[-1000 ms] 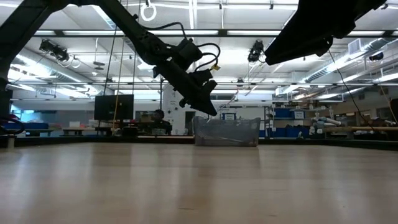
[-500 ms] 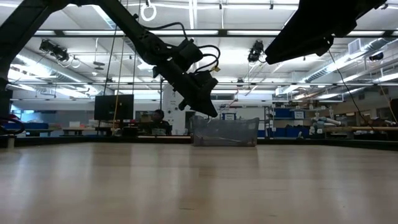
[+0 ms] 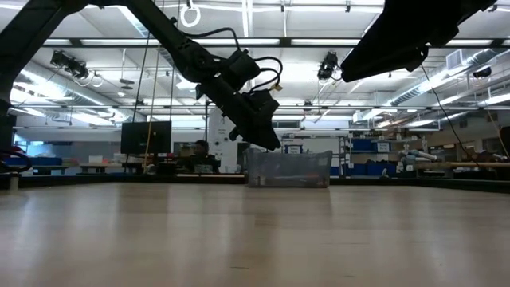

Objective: Sort silverware by color (type)
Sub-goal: Return to Home Position

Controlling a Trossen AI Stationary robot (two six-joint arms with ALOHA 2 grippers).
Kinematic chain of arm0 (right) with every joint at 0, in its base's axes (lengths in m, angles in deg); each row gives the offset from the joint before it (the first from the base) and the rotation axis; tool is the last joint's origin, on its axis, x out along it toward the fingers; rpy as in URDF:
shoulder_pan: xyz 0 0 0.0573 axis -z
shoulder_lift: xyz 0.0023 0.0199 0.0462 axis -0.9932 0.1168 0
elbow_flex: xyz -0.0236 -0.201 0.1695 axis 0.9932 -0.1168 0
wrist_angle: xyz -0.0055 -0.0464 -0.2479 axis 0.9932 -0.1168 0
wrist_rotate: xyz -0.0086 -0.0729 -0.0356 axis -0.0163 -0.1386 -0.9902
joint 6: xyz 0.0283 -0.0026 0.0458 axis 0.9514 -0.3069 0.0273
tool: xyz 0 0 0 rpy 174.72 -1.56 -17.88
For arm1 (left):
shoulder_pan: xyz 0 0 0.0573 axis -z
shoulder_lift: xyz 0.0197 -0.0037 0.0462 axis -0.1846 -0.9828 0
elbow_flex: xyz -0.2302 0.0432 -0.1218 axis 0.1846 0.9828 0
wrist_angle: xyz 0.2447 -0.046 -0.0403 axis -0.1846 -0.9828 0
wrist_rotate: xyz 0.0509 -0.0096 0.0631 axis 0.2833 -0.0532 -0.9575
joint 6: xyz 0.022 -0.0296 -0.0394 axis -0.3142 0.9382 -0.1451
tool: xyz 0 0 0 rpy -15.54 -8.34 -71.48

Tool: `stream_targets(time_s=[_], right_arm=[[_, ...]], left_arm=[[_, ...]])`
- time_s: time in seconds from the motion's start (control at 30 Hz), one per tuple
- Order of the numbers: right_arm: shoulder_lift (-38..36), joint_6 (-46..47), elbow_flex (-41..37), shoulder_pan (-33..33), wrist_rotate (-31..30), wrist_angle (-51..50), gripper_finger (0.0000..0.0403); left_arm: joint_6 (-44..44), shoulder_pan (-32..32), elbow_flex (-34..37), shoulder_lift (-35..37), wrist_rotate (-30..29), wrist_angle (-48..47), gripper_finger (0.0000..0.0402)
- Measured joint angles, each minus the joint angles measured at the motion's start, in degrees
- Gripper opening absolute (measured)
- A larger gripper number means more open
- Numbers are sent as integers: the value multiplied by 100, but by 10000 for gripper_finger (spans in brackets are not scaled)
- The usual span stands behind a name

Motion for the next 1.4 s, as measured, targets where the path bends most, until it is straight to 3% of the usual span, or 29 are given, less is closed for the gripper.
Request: stream_targets(time_s=[0.37,0.53,0.83,1.4], right_arm=[[0,-90,2,106,7,-398,136],[-65,-298,2,315,244,-461,118],[-648,-763,2,398,272,-607,96],[-1803,-1859,2,823,236,-1227,91]], left_arm=[[-669,485,1,567,-75,-549,117],[-1052,882,0,889,-534,-839,117],[-1325,1558,121,1454,-957,-1348,116],[-1344,2649,249,1943,-1761,-1378,116]])
